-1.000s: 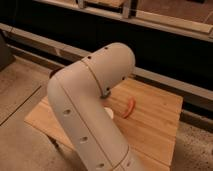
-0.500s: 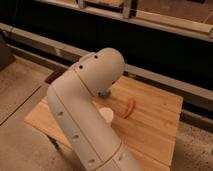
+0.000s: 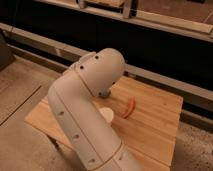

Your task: Push the ceramic bowl across the table

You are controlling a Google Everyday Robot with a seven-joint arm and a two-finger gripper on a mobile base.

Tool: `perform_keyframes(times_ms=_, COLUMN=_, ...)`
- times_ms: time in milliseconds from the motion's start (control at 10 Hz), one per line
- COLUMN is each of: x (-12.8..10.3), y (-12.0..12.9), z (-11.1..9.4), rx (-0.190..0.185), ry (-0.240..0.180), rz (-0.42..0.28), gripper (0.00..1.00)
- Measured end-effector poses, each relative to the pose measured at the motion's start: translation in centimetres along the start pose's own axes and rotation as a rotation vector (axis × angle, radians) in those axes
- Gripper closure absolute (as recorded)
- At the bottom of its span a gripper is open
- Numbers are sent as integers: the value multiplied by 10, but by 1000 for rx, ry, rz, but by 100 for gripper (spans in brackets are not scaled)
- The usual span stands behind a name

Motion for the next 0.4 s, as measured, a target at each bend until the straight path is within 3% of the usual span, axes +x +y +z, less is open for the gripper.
perform_keyframes(times_ms=400, x=0, y=1, z=1, rx=-1, ry=0, rz=0, gripper=100)
